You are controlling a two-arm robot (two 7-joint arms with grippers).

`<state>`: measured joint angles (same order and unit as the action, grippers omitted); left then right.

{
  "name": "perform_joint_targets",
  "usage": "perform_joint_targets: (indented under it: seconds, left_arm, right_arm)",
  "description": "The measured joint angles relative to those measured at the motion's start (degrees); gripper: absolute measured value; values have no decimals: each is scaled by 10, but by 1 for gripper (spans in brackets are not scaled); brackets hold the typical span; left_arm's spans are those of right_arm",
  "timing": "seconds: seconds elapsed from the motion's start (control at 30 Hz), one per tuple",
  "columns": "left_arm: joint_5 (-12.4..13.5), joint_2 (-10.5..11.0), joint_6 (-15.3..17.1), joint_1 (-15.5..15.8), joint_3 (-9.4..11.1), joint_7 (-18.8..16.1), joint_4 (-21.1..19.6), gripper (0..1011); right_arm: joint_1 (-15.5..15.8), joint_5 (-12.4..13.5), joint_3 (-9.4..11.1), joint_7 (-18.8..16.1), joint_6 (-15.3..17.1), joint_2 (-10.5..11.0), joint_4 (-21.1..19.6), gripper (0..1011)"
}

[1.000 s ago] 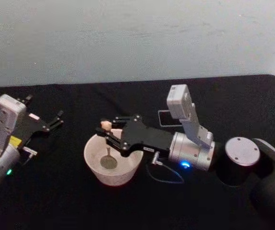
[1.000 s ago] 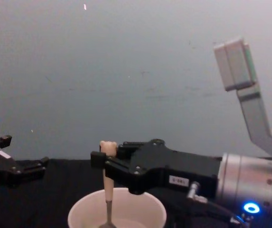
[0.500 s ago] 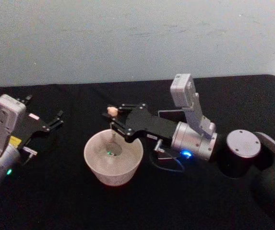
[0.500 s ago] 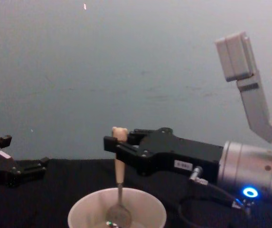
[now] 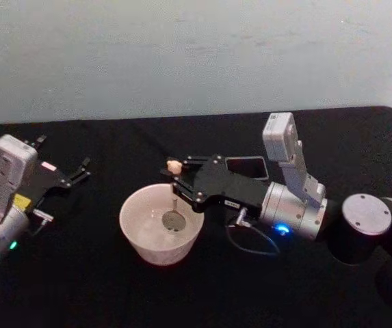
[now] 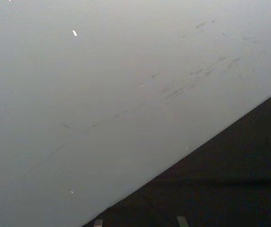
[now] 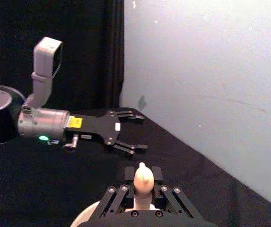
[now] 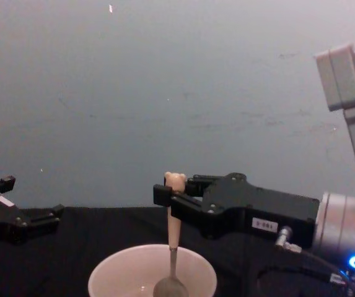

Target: Pick up the stirring spoon with one hand, stir inside the cup, then place it back in its original position.

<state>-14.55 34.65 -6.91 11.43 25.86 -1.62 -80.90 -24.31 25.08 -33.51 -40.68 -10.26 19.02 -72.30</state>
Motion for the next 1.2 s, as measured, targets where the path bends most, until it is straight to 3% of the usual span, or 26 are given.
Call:
perform_joint_targets:
  seconds: [0.3, 0.63, 0.97, 1.2]
  left_arm:
    - [0, 0, 0, 0, 0, 0, 0, 1001]
    - [0, 0, 0, 0, 0, 0, 0, 1001]
    - [0, 0, 0, 0, 0, 0, 0, 1001]
    - [0, 0, 0, 0, 0, 0, 0, 1001]
  right_arm:
    - [7, 3, -13, -10, 6, 3, -15, 212]
    - [-8, -1, -29, -13, 5, -18, 3, 212]
    - [-26, -4, -27, 2, -4, -42, 31, 212]
    - [-29, -8, -20, 10, -7, -44, 40, 212]
